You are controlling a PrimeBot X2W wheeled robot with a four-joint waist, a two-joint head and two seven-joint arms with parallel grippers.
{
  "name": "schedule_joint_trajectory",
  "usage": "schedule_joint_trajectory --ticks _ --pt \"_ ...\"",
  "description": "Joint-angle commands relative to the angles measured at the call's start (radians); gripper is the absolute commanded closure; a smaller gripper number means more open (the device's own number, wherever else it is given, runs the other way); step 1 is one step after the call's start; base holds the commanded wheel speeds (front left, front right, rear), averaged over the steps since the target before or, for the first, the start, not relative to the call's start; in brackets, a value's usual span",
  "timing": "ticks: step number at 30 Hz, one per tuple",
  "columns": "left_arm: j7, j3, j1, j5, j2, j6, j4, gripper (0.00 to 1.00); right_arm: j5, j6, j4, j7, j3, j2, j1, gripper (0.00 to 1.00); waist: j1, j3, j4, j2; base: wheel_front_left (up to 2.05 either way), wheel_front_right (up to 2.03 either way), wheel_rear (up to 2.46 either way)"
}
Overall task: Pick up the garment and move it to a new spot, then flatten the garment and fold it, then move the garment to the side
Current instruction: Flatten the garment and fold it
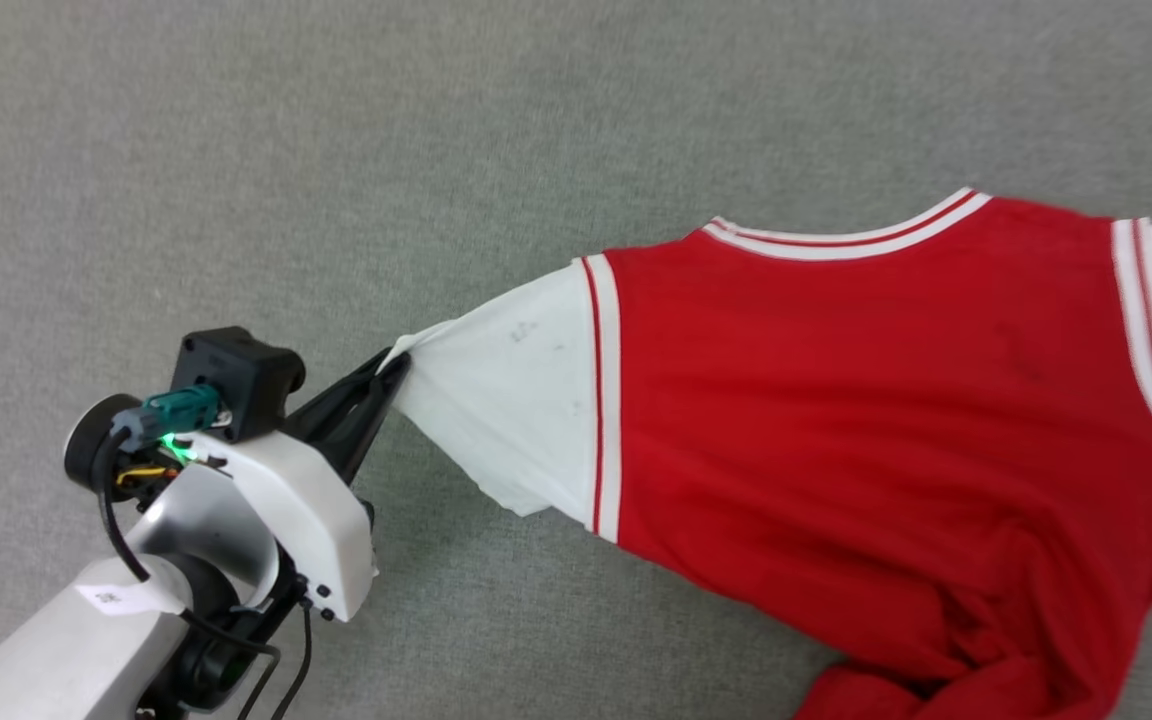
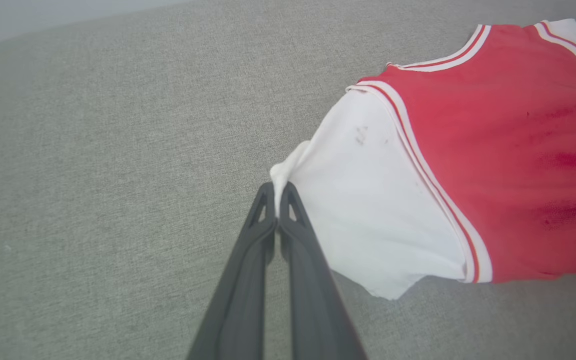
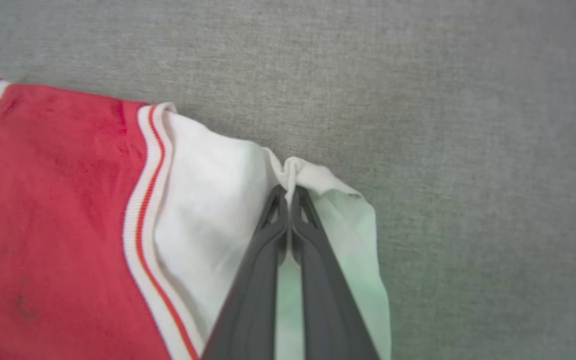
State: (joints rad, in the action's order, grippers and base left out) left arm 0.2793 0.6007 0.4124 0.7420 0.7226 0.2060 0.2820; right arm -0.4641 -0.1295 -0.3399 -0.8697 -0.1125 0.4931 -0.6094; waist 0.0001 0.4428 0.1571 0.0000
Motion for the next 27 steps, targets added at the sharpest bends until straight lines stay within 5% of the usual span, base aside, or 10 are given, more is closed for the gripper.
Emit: schedule_joint_trajectory --ticks 1,14,27 --pt "-0.006 -0.007 -0.015 -0.001 0.007 0.005 -0.004 1.00 -0.006 -0.001 -0.002 0.017 0.008 -0.006 0.015 1.00 -0.0001 -0.039 -0.020 0.0000 0.00 0.00 0.00" --pt "-0.065 -0.075 -0.067 -0.006 0.074 0.048 0.017 1.00 -0.049 -0.001 0.065 0.315 0.030 -0.016 0.061 1.00 -0.0001 -0.285 -0.081 0.0000 0.00 0.00 0.00" --pt "-0.168 -0.207 -0.058 -0.027 0.139 0.106 0.077 1.00 -0.065 -0.001 0.193 0.369 -0.027 -0.015 0.003 1.00 -0.0001 -0.376 -0.107 0.0000 0.00 0.00 0.00"
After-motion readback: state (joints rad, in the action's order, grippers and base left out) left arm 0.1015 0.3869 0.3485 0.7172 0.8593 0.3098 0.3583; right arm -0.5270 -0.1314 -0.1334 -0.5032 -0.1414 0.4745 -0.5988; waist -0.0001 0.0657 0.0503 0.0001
